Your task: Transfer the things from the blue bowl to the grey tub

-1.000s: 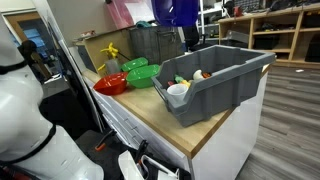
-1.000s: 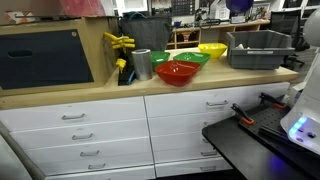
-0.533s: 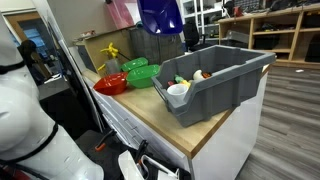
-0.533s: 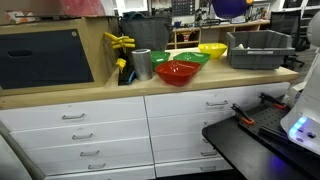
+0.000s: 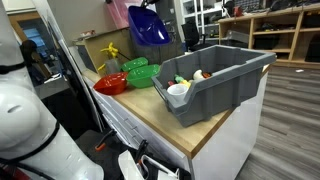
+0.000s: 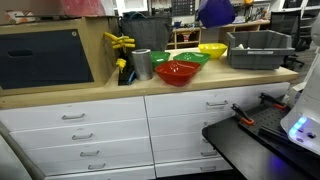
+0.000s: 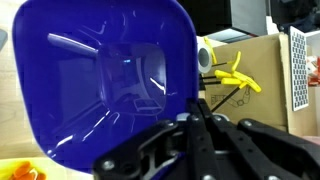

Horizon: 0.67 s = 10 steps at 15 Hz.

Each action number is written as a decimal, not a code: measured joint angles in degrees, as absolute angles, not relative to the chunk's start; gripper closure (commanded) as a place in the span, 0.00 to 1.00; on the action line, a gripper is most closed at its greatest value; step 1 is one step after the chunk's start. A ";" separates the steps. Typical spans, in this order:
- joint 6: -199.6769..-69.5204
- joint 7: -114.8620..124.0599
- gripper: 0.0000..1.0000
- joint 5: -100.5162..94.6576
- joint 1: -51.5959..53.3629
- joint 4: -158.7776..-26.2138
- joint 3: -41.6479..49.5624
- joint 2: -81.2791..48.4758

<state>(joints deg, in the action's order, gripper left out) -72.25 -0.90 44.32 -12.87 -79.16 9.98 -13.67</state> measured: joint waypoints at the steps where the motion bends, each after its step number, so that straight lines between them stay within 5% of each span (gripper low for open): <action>1: -72.25 -0.92 0.99 43.51 -12.28 -78.97 9.18 -14.25; 10: -71.16 -2.06 0.99 32.66 -6.74 -71.30 1.87 -23.91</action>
